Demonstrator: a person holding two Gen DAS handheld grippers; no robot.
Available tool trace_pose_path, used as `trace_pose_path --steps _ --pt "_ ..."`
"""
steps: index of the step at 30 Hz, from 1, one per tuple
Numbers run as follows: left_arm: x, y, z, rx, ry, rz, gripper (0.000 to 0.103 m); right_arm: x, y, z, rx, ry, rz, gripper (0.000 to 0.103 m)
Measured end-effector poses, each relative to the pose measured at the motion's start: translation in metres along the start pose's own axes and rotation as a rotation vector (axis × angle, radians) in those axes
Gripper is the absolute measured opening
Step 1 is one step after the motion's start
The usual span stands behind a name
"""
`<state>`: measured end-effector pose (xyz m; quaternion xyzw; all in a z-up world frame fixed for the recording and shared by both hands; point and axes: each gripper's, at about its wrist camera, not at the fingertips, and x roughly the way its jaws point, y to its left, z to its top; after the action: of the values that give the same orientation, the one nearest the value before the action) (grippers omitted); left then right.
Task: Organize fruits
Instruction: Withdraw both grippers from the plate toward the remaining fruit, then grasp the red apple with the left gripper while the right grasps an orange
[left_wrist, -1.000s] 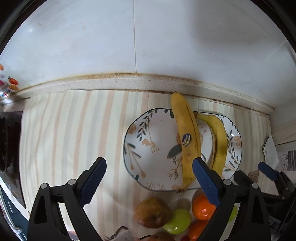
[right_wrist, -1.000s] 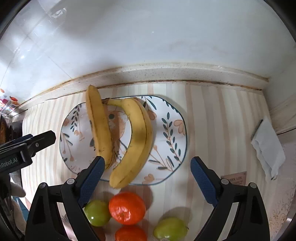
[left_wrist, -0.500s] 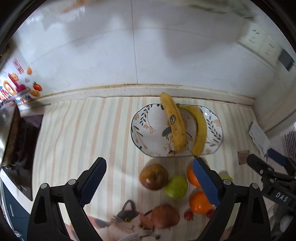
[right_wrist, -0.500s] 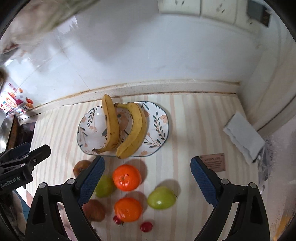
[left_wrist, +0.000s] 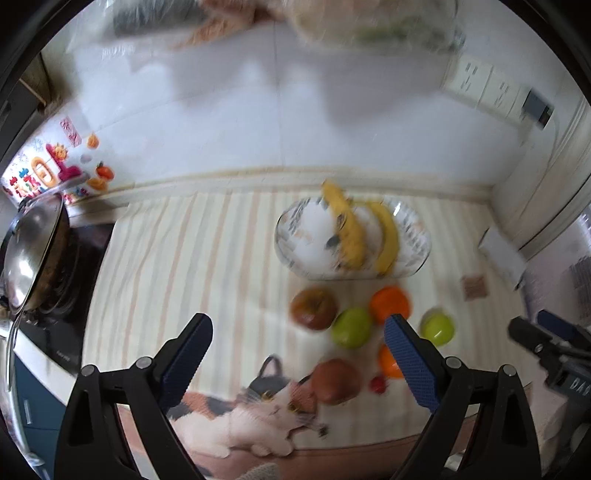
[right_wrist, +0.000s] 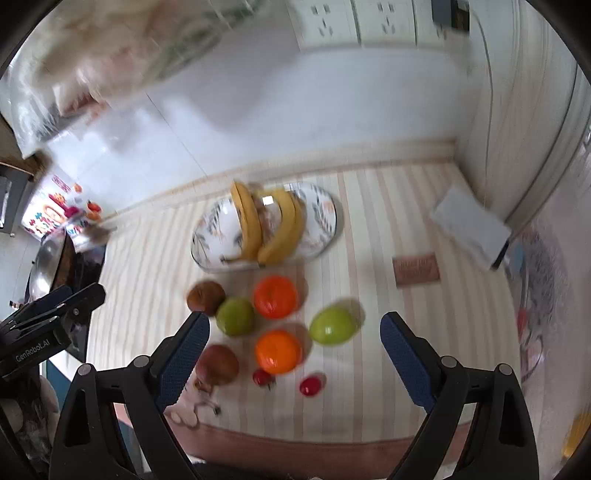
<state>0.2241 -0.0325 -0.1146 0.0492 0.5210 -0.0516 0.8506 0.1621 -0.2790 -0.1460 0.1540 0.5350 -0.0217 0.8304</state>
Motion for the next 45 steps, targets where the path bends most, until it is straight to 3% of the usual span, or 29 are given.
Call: trace_pose_path --steps 6,17,20,21,22,23,26,32,36,38,41,45 --pt "0.067 0.008 -0.032 -0.018 0.215 -0.033 0.095 0.069 -0.026 -0.022 0.128 0.189 0.129 0.09" --pt "0.164 -0.047 -0.064 0.023 0.494 -0.215 0.095 0.125 -0.034 -0.038 0.18 0.287 0.169 0.085" --pt "0.176 -0.057 -0.067 0.05 0.499 -0.178 0.094 0.135 -0.032 -0.039 0.175 0.305 0.163 0.085" --pt "0.18 -0.057 -0.068 0.046 0.489 -0.177 0.09 0.138 -0.032 -0.039 0.173 0.309 0.16 0.085" --pt "0.181 -0.055 -0.069 0.039 0.483 -0.175 0.083 0.138 -0.031 -0.037 0.173 0.314 0.161 0.085" --pt "0.183 -0.053 -0.07 0.033 0.485 -0.165 0.065 0.14 -0.03 -0.037 0.174 0.32 0.163 0.085" --pt "0.186 -0.043 -0.073 -0.014 0.484 -0.202 0.066 0.15 -0.026 -0.037 0.171 0.341 0.164 0.085" --pt "0.179 -0.005 -0.081 -0.048 0.472 -0.125 0.066 0.173 -0.005 -0.031 0.132 0.37 0.163 0.085" --pt "0.181 0.02 -0.082 -0.119 0.485 -0.145 0.067 0.197 0.012 -0.027 0.091 0.391 0.142 0.085" --pt "0.187 0.019 -0.083 -0.124 0.5 -0.147 0.068 0.211 0.02 -0.029 0.077 0.412 0.126 0.083" --pt "0.191 0.009 -0.08 -0.085 0.479 -0.089 0.067 0.222 0.027 -0.031 0.069 0.425 0.115 0.078" --pt "0.189 0.007 -0.078 -0.115 0.448 -0.074 0.064 0.227 0.04 -0.031 0.023 0.39 0.081 0.072"
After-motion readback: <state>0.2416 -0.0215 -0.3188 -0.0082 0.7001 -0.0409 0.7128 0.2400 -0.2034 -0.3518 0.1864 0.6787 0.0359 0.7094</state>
